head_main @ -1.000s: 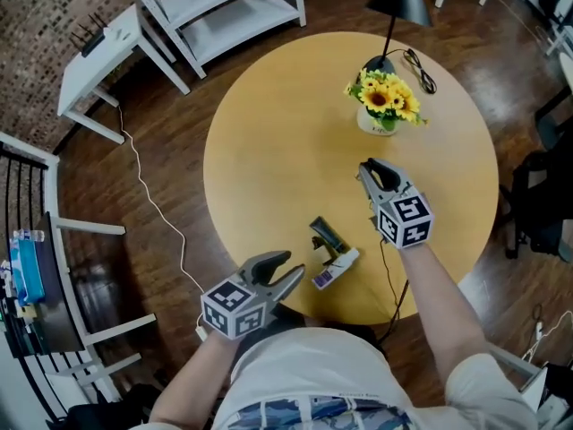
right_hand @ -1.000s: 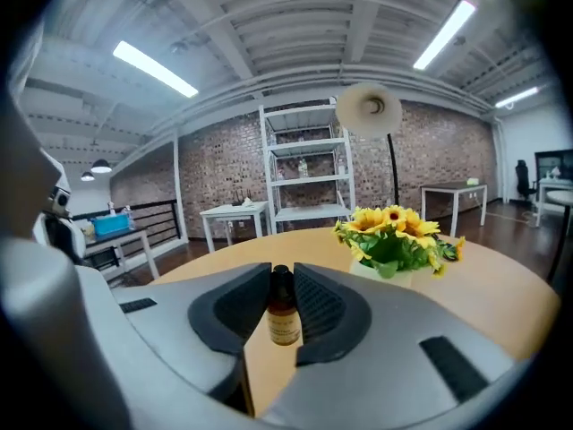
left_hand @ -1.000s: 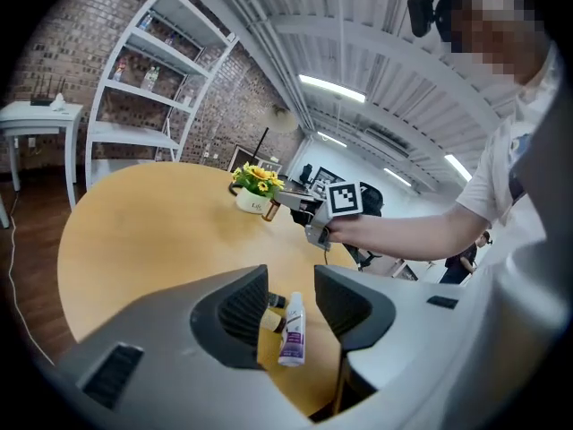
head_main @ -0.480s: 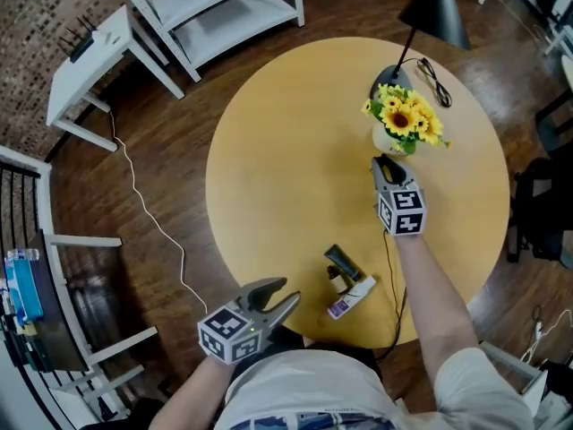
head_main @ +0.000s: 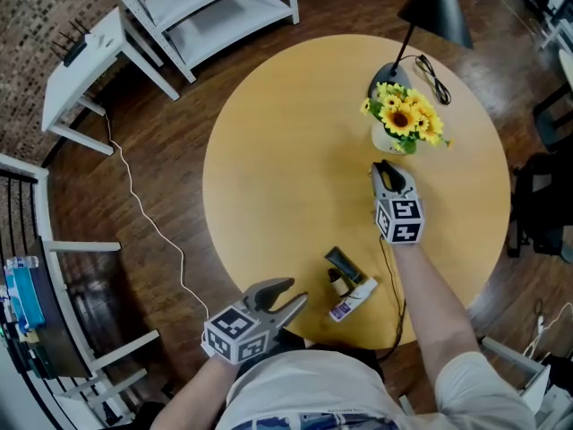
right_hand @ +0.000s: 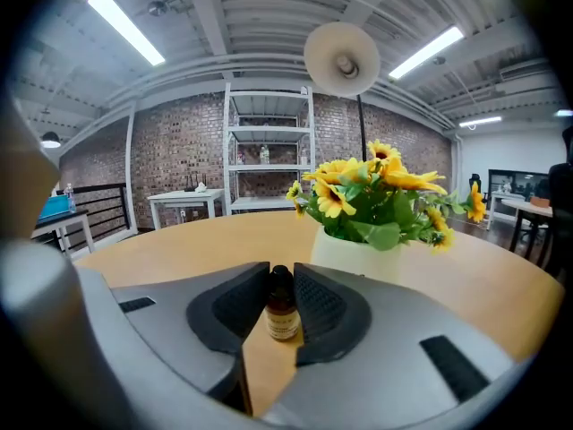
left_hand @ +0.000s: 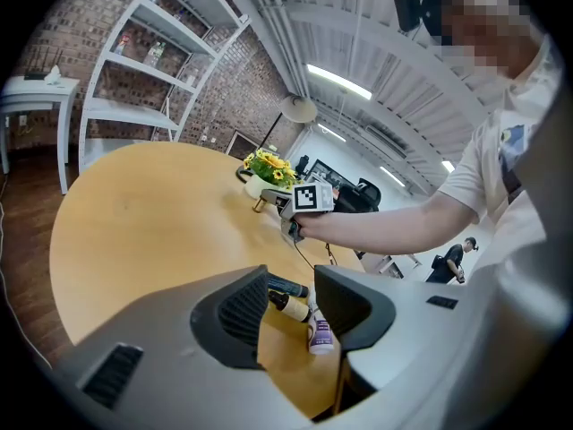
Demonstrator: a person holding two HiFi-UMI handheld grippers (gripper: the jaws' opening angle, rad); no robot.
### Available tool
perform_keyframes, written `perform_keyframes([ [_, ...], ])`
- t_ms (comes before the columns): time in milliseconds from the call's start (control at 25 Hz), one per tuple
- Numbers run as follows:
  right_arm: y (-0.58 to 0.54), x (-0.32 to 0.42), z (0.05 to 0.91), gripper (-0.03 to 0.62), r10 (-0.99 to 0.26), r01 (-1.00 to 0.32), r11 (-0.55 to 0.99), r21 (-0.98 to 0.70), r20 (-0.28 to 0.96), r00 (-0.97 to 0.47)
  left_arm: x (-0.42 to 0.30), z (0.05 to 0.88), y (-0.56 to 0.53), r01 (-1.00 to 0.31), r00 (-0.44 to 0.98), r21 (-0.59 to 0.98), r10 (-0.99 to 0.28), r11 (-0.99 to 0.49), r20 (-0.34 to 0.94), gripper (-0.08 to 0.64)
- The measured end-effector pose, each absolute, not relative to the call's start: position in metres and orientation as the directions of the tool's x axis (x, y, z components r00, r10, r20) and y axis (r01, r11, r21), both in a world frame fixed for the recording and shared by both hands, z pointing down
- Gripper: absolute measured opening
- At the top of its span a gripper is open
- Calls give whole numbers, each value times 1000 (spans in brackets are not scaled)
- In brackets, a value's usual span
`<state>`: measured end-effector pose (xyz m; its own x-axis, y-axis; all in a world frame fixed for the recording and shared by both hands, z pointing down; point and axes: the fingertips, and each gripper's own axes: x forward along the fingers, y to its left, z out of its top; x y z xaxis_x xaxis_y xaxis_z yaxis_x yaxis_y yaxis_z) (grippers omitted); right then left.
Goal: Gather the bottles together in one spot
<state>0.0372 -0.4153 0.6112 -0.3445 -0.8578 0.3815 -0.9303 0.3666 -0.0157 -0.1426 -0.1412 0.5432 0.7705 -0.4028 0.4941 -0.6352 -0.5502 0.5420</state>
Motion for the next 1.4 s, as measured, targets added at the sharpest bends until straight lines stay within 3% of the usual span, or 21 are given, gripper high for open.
perform_keyframes([
  [160,-415,38,609,113,-858,-930,367,-29,377,-350,-139,543,-141,-635,770,539,-401,-553,496,155],
  [200,-415,38,608,151,-858,-929,368,-35,373,-353,-139,543,-140,-637,769,538,-401,-553,498,155],
  [640,-384,59,556,173,-860,-908,420,1,321,-397,-115,537,-141,-653,755,503,-431,-566,495,155],
  [1120,-176,147,502,172,-790,-863,494,-107,359,-497,-76,500,-109,-799,601,371,-630,-473,493,155],
  [1400,-67,182,494,172,-779,-868,486,-100,401,-482,-55,495,-60,-804,594,361,-609,-472,526,156],
])
